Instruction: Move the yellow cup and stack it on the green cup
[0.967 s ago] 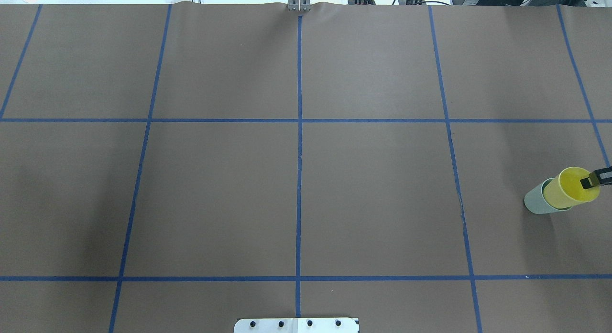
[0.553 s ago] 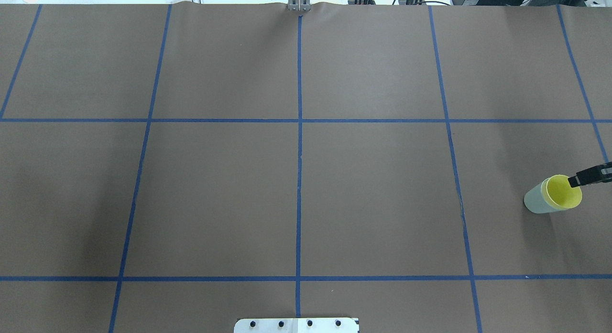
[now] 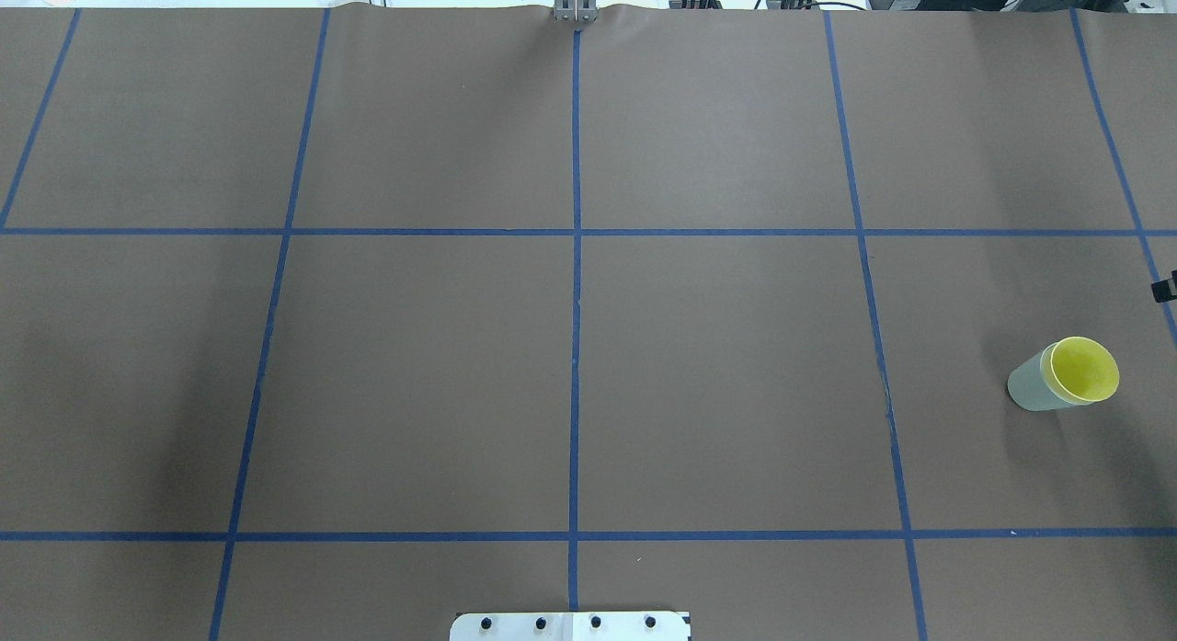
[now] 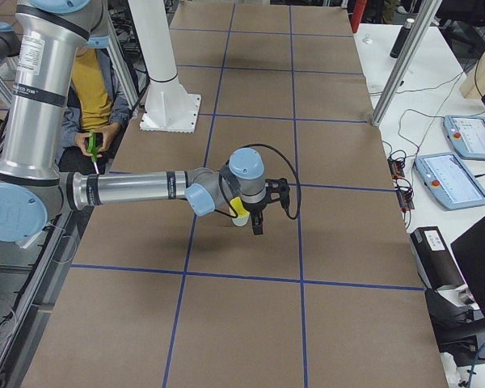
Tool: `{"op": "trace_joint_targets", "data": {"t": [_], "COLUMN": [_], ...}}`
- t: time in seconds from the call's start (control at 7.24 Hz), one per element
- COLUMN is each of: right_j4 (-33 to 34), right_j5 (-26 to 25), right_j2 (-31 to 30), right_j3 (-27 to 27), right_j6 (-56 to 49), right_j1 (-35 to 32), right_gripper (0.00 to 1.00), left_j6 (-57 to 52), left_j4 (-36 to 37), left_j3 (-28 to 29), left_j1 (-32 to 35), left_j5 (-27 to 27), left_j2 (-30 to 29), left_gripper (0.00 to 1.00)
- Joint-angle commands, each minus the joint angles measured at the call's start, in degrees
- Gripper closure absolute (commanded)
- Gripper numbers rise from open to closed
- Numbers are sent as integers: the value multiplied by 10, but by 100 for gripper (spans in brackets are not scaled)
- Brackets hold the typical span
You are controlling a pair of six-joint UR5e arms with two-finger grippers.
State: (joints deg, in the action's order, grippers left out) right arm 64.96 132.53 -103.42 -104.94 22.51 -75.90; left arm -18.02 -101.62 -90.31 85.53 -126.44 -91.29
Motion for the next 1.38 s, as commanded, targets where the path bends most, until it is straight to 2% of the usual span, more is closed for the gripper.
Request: {"op": "trace_joint_targets", "data": {"t": [0.0,0.14,0.28,0.41,0.55,0.69,0.97,1.24], "right_j4": [99,170,222,240,245,245,234,219], "right_j5": [10,12,8,-10,-28,-32,-30,-28], "right_j2": [2,4,5,-1,1,-5,-10,-11], "right_j3": [28,27,33,33,33,39,68,74], "right_j6": [-170,-257,-275,-284,-284,-283,-281,-280], "right_j1": [-96,-134,-174,-192,-192,-192,-191,-191], "right_gripper": [0,0,0,0,0,0,0,0], "left_j6": [-1,-1,-1,-2,-2,-5,-8,-69], "left_j4": [0,0,0,1,5,40,58,122], "left_j3": [1,-1,1,1,0,-3,-10,-28], "left_j1": [1,1,1,0,1,3,18,27], "left_j5": [0,0,0,-1,-16,-45,-50,-66], "left_j2": [9,16,16,16,21,19,22,25], "left_gripper": [0,0,0,0,0,0,0,0]}}
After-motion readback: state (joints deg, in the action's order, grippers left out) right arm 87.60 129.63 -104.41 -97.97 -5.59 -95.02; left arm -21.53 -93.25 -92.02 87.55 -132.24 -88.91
